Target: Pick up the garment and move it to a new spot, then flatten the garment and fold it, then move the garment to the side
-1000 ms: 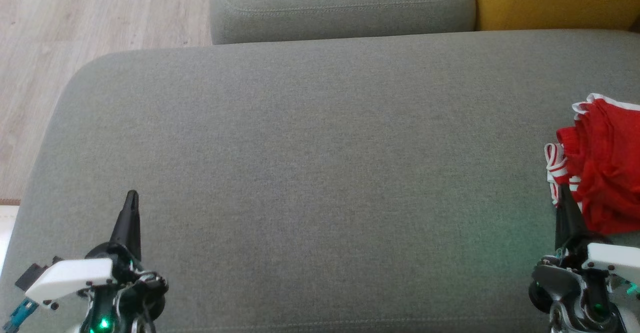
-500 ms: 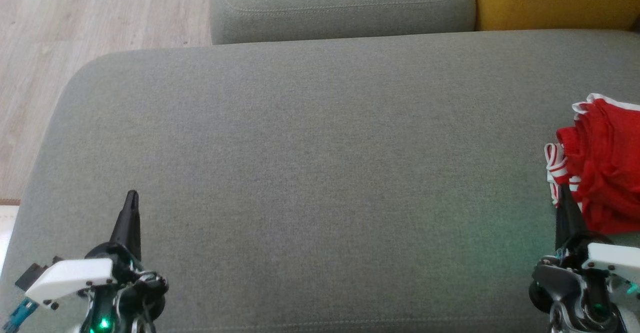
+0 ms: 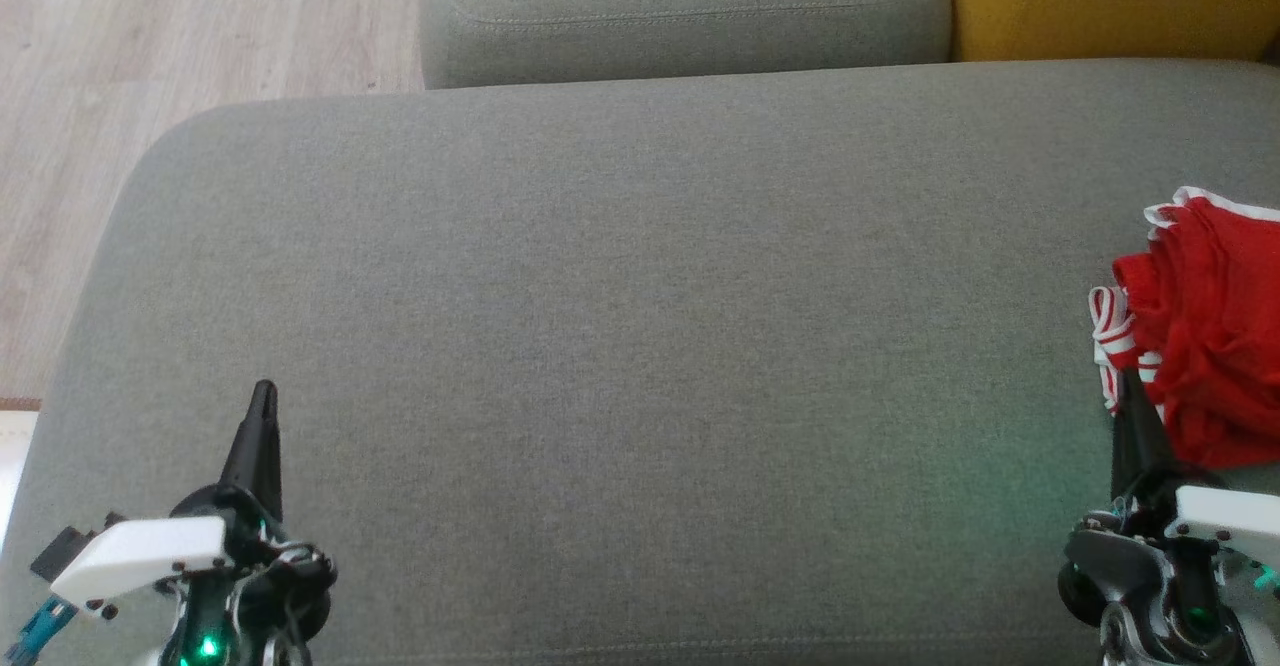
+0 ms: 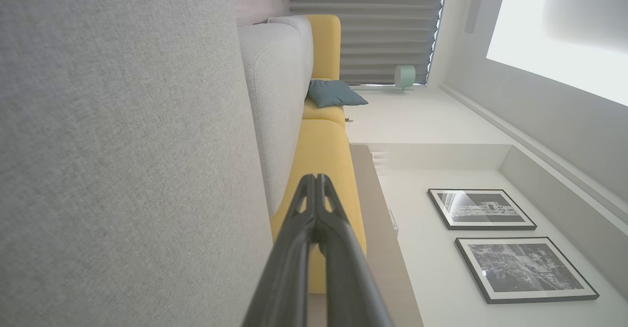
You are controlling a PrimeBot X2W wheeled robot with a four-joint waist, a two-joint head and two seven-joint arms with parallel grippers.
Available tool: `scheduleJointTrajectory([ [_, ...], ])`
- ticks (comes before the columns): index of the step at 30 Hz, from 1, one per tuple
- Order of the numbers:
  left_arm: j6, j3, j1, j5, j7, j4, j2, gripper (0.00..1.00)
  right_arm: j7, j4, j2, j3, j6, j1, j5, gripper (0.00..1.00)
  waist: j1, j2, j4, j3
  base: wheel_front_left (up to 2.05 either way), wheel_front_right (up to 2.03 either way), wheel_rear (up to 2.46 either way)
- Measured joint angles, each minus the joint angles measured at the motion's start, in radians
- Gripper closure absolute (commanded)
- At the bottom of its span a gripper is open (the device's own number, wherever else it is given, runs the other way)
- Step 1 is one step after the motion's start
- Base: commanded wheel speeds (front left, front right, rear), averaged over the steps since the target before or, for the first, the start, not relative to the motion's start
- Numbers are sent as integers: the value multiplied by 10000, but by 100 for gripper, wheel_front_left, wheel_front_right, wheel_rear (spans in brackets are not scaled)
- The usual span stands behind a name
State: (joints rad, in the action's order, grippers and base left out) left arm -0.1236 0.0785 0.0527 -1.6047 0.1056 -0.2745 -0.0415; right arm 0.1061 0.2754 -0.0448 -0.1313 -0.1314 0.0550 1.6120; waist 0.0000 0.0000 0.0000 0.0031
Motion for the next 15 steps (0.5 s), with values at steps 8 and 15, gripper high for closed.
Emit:
scheduleJointTrajectory([
  [8,0,0,0,0,0,0,0,100,0,0,2,-6,0,0,0,100,0,0,0,0,0,0,0],
  [15,0,0,0,0,0,0,0,100,0,0,2,-10,0,0,0,100,0,0,0,0,0,0,0],
])
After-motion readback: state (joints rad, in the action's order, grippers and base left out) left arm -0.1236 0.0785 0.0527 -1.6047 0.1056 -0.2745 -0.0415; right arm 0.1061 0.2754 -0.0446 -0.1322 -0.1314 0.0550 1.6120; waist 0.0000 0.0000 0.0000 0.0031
